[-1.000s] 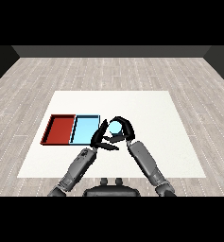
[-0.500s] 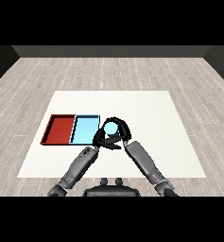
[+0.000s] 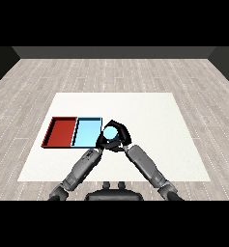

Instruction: Pick the blue can and put it in the blue box

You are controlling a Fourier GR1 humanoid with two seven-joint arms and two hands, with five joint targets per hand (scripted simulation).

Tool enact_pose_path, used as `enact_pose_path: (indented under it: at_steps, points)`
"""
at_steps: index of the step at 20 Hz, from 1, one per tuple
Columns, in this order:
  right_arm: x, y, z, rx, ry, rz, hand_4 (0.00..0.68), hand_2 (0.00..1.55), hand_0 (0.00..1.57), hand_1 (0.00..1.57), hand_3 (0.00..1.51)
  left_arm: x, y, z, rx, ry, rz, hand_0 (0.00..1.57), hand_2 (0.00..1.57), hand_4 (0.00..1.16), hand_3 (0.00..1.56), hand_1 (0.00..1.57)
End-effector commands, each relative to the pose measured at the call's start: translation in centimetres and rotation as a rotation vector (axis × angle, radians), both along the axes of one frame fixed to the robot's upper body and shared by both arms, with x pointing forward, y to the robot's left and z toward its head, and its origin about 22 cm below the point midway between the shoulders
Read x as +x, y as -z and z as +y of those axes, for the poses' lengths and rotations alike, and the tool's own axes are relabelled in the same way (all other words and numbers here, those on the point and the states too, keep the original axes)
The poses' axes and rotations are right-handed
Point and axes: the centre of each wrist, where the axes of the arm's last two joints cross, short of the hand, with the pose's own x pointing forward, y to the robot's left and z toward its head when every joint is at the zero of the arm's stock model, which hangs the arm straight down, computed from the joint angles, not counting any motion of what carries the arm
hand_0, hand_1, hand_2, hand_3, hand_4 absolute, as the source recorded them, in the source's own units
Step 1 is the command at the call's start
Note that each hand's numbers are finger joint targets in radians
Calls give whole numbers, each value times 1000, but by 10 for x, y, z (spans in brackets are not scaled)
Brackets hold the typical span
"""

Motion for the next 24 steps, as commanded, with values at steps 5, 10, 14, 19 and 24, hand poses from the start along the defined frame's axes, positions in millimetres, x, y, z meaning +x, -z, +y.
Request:
enact_pose_path:
  at_steps: [5, 10, 14, 19, 24]
  points:
    - [-1, -15, 17, 39, -24, -9, 571, 1460, 1490, 1490, 1408, 16, -9, -14, 145, -61, 30, 0, 0, 0, 0, 0]
    - [2, -5, 8, 30, -3, -13, 559, 1457, 1476, 1476, 1399, 15, -6, -9, 224, -71, -58, 0, 0, 0, 0, 0]
    - [-19, -10, 20, 62, -66, 21, 572, 1455, 1473, 1473, 1400, -1, -12, -18, 113, -141, 30, 1112, 1098, 694, 839, 1112]
    - [-10, 10, 6, 37, -60, -2, 592, 1454, 1484, 1484, 1401, -4, 13, -7, 140, -133, -19, 629, 681, 654, 361, 629]
    - [-12, -8, 10, 42, -34, 7, 575, 1452, 1460, 1460, 1405, 13, -3, -18, 73, -188, 43, 1438, 1347, 625, 1040, 1438]
